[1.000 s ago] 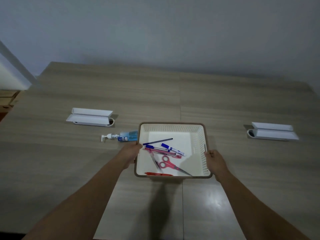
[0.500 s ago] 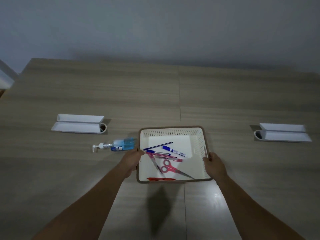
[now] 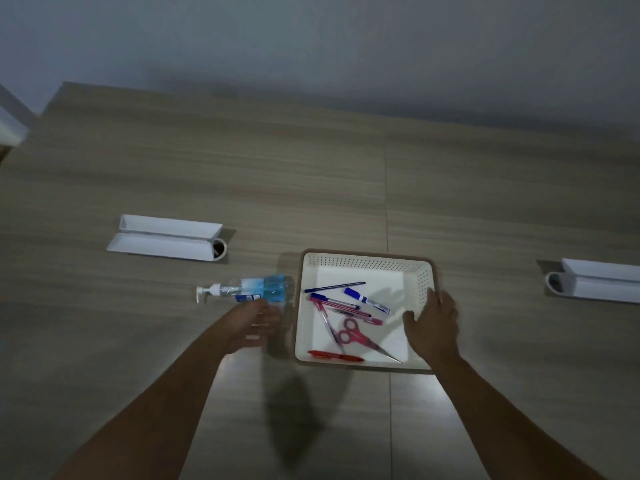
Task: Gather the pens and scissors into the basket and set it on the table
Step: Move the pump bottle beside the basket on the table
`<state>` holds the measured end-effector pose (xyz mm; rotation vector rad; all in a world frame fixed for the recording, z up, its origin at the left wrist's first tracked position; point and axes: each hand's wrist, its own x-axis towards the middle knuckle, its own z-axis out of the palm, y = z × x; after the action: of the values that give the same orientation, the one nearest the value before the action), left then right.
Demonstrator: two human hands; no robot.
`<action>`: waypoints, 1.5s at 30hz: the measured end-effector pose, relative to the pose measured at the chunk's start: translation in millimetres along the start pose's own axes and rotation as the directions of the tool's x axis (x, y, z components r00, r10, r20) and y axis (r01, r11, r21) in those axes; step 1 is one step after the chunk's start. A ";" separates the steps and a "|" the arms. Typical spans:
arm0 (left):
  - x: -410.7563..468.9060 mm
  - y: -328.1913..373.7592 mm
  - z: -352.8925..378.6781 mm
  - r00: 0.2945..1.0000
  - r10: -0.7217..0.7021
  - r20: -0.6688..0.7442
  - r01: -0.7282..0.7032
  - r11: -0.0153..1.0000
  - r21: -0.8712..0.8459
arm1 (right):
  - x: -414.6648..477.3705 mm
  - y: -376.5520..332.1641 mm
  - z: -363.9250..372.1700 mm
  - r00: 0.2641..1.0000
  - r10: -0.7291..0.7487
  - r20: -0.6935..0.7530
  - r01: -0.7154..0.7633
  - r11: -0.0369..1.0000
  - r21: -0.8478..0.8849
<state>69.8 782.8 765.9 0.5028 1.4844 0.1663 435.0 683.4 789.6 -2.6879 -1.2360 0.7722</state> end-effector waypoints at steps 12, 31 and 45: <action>17.7 -11.7 -116.9 0.904 0.086 -0.419 -0.248 0.904 -0.349 | -53.3 -200.7 82.2 0.700 -0.640 0.316 0.610 0.767 0.201; -15.9 58.6 -62.5 0.687 0.692 -0.223 -0.683 0.719 0.128 | -65.1 -231.2 94.0 0.766 -0.508 0.394 0.400 0.857 0.326; -48.7 60.3 -4.8 0.516 0.793 -0.324 -0.611 0.606 0.509 | -62.7 -144.3 26.7 0.914 -0.321 0.247 0.222 0.908 0.356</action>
<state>72.3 817.5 835.3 1.4627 1.7609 0.7833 288.6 730.8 832.1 -2.1332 -1.3695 1.2489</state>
